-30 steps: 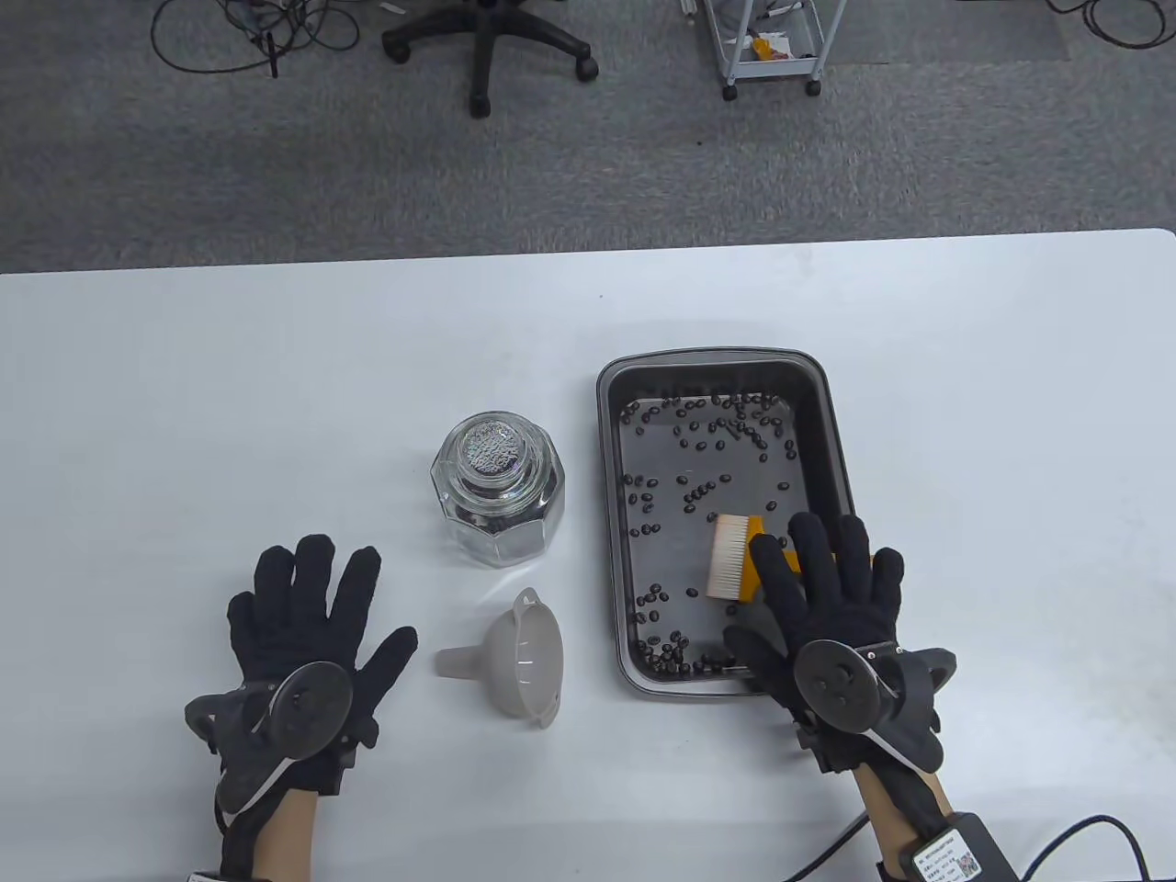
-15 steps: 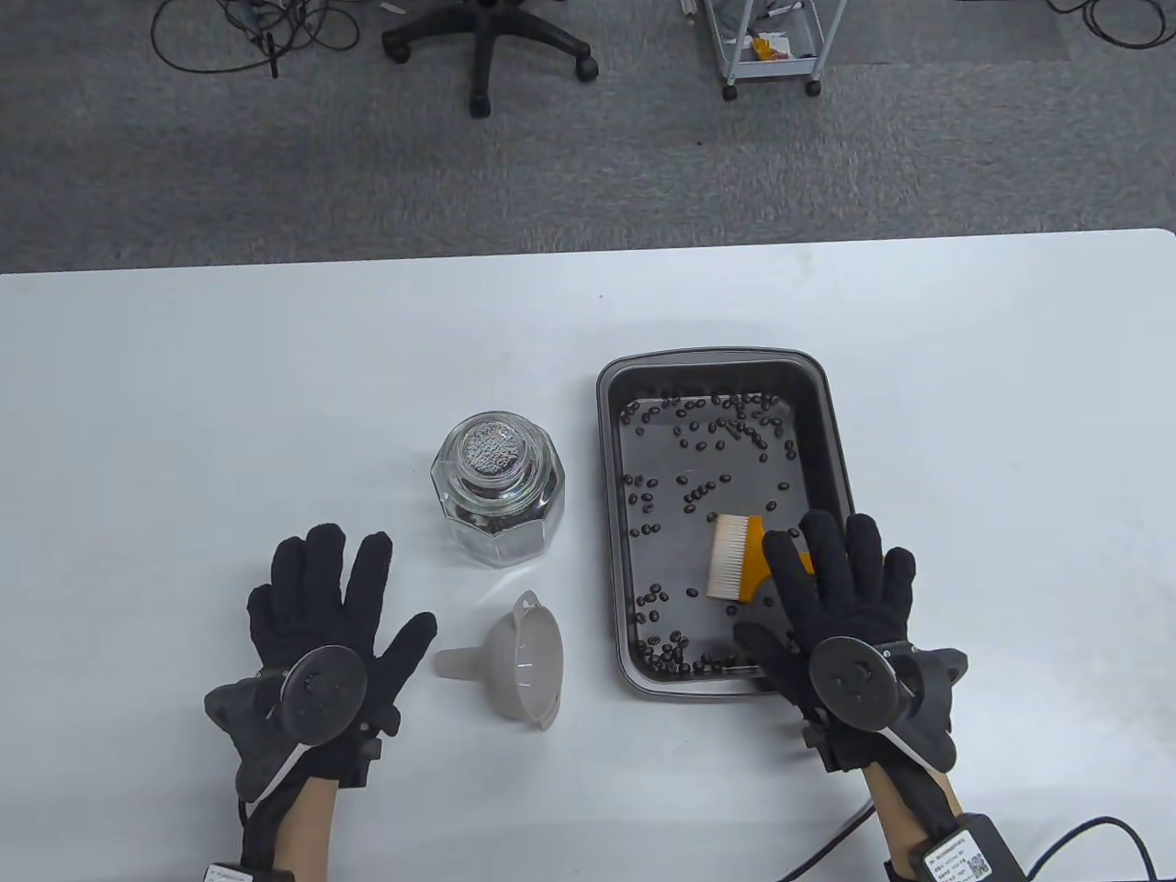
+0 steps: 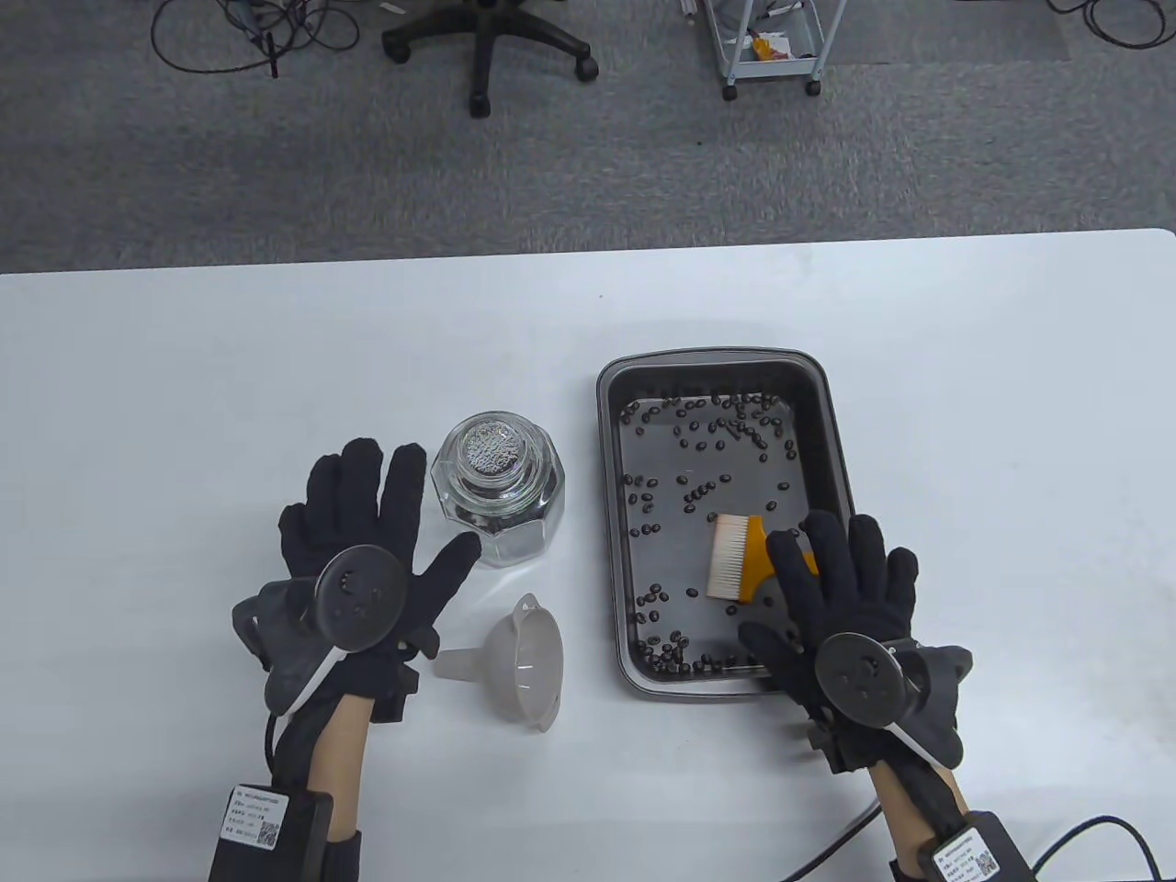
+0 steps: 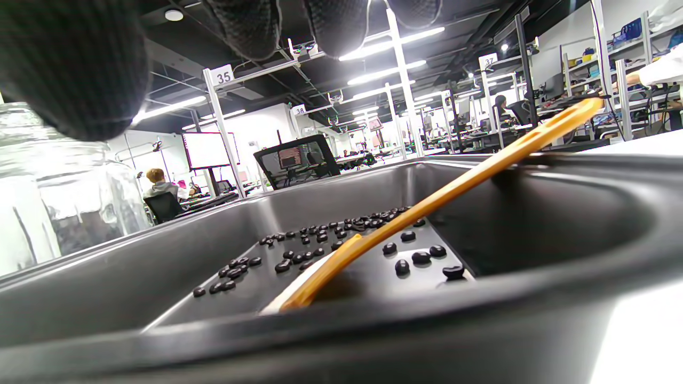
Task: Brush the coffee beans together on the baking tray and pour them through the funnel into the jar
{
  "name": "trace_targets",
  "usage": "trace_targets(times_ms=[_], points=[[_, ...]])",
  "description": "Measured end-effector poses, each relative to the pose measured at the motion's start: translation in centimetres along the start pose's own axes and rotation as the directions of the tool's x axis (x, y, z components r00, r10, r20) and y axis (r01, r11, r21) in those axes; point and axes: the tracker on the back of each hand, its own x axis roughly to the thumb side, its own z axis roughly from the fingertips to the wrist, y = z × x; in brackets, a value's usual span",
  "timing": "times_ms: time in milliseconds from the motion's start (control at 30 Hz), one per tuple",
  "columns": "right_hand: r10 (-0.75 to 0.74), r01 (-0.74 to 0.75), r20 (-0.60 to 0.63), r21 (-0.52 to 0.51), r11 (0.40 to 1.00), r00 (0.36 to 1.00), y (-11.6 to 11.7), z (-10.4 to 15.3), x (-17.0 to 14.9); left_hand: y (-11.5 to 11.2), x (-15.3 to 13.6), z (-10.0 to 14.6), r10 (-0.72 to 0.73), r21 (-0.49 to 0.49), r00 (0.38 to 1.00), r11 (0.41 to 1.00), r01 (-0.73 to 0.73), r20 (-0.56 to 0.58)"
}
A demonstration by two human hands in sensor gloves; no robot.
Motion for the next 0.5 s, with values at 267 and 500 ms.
trace_targets(times_ms=[267, 500], points=[[-0.013, 0.013, 0.004, 0.026, 1.000, 1.000, 0.1, -0.2, 0.0, 0.7, 3.2, -3.2, -0.014, -0.034, 1.000, 0.999, 0.013, -0.007], [-0.038, 0.038, 0.002, 0.028, 0.999, 0.999, -0.2, -0.6, -0.1, -0.3, 4.5, -5.3, -0.009, -0.077, 0.999, 0.997, 0.006, -0.033]])
